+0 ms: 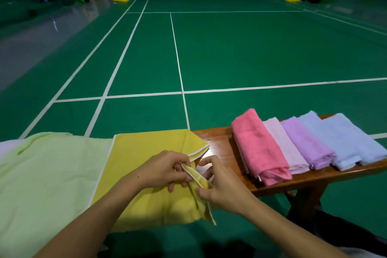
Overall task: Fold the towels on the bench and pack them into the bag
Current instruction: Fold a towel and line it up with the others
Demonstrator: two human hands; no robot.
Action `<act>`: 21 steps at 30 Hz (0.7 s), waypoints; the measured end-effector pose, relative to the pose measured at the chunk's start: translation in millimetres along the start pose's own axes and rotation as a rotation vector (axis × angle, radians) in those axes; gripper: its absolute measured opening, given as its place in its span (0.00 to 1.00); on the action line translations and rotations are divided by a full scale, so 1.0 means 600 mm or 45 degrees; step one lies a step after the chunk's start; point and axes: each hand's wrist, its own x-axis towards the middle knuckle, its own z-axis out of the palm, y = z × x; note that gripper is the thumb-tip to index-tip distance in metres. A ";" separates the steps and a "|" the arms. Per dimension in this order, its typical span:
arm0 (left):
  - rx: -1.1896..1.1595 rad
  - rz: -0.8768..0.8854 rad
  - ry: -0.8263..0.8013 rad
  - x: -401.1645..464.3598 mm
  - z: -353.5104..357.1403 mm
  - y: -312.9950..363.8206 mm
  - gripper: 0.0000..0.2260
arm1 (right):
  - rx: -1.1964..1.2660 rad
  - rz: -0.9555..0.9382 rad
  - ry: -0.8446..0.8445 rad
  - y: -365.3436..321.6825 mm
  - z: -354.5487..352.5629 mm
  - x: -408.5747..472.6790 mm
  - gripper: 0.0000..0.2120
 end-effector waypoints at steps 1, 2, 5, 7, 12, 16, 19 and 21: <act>0.035 0.003 0.022 -0.002 -0.002 -0.001 0.05 | -0.028 0.024 -0.014 0.000 -0.001 -0.003 0.27; 0.054 0.004 0.046 -0.004 -0.004 -0.002 0.05 | -0.059 0.042 -0.026 0.000 -0.002 -0.006 0.28; 0.065 0.001 0.119 -0.009 -0.010 -0.007 0.05 | -0.140 0.094 -0.047 0.003 -0.003 -0.011 0.28; 0.048 0.014 0.161 -0.013 -0.014 -0.009 0.06 | -0.137 0.145 -0.049 0.006 -0.003 -0.013 0.26; -0.128 0.078 0.272 -0.029 -0.024 -0.008 0.06 | -0.301 0.093 -0.006 0.017 0.004 -0.014 0.19; -0.266 0.080 0.318 -0.045 -0.039 -0.008 0.05 | -0.223 -0.004 0.009 0.027 0.000 -0.002 0.11; -0.381 0.097 0.359 -0.056 -0.047 -0.010 0.07 | -0.129 -0.096 0.036 0.024 -0.001 0.019 0.05; -0.443 0.109 0.393 -0.062 -0.050 -0.010 0.07 | -0.083 -0.136 0.071 0.021 0.005 0.036 0.05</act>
